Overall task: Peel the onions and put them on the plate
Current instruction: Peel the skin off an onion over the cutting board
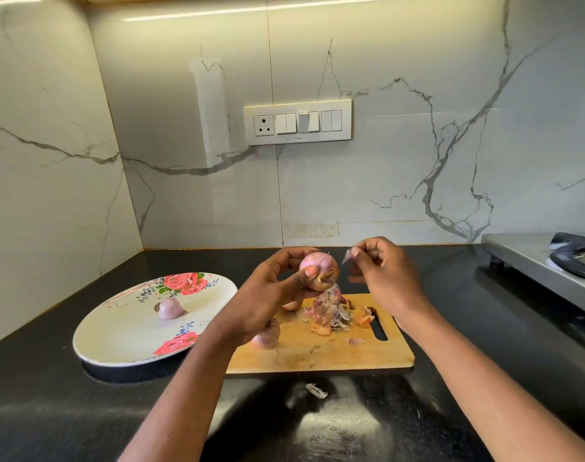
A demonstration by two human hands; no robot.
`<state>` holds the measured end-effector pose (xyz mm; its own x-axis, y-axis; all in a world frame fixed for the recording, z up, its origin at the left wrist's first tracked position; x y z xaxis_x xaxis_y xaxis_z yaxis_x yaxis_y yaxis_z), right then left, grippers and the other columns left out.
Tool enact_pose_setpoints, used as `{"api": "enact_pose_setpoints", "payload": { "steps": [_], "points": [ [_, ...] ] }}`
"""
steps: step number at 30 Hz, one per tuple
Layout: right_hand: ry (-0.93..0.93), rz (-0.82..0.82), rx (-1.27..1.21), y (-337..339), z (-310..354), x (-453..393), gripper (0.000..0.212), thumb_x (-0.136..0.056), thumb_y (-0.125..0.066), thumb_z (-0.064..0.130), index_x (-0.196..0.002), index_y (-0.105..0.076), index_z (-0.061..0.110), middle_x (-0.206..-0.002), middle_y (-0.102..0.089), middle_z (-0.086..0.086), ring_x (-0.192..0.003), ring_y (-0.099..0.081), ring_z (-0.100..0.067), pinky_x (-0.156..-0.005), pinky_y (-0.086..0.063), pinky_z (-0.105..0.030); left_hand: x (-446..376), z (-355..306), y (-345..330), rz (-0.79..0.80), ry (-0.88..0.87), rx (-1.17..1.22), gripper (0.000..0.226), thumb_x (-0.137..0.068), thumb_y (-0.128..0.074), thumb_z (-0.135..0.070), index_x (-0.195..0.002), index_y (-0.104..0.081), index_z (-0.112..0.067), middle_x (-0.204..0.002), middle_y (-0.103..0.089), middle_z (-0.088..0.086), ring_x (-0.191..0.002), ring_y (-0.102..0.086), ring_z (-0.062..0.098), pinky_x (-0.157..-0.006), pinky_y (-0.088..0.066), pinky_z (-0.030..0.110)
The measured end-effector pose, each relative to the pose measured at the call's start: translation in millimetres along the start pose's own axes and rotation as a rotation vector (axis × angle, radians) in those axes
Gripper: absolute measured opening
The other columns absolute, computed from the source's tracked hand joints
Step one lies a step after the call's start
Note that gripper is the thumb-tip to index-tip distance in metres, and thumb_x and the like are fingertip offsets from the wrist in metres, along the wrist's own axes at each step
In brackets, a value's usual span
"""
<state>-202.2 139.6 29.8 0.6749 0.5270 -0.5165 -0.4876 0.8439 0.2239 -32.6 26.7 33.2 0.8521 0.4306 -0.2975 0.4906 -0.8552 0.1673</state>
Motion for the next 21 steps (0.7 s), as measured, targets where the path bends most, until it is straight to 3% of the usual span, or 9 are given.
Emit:
{"api": "enact_pose_setpoints", "payload": {
  "steps": [5,9,14,21],
  "points": [
    [0.071,0.278,0.393,-10.1,-1.6,8.0,0.013,-0.097,-0.066,0.034,-0.097,-0.077,0.027,-0.091,-0.074,0.012,-0.084,-0.067,-0.003,-0.074,-0.053,-0.021,-2.4,2.4,4.8,-0.056,0.02,0.045,0.037,-0.095,-0.061,-0.027,-0.131,-0.059,-0.017,-0.128,-0.065,0.014,-0.108,-0.072,0.025,-0.095,-0.057,0.037],
    [0.132,0.294,0.397,-14.8,6.2,11.2,0.015,-0.096,-0.069,0.022,-0.107,-0.077,0.027,-0.09,-0.07,0.018,-0.079,-0.065,0.004,-0.068,-0.044,-0.006,-3.1,4.1,6.6,-0.076,0.049,0.039,0.032,-0.099,-0.059,-0.023,-0.13,-0.059,-0.018,-0.125,-0.066,0.014,-0.106,-0.073,0.023,-0.091,-0.059,0.034],
    [0.143,0.189,0.009,-9.0,22.6,11.4,0.015,-0.097,-0.066,0.027,-0.109,-0.076,0.029,-0.096,-0.076,0.014,-0.084,-0.073,-0.002,-0.08,-0.061,-0.025,-3.7,4.7,7.5,-0.096,0.056,0.011,0.032,-0.098,-0.059,-0.025,-0.129,-0.059,-0.019,-0.123,-0.067,0.014,-0.103,-0.074,0.024,-0.092,-0.059,0.036],
    [0.287,0.129,0.045,-13.8,28.7,17.5,0.021,-0.088,-0.076,0.025,-0.109,-0.079,0.023,-0.1,-0.076,0.016,-0.093,-0.07,0.006,-0.087,-0.057,-0.018,-1.9,4.3,6.2,-0.118,0.043,0.044,0.049,-0.085,-0.064,-0.037,-0.128,-0.059,-0.014,-0.124,-0.066,0.016,-0.104,-0.074,0.024,-0.09,-0.06,0.034]
  ]
}}
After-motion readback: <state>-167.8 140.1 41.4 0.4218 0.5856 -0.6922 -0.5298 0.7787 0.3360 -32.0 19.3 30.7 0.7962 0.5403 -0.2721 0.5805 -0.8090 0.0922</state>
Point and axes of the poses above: each hand's wrist, its own x-axis away from the middle knuckle, its own y-axis out of the back of the hand, z = x × y, the point moved 4 cm from there along -x, towards the middle knuckle
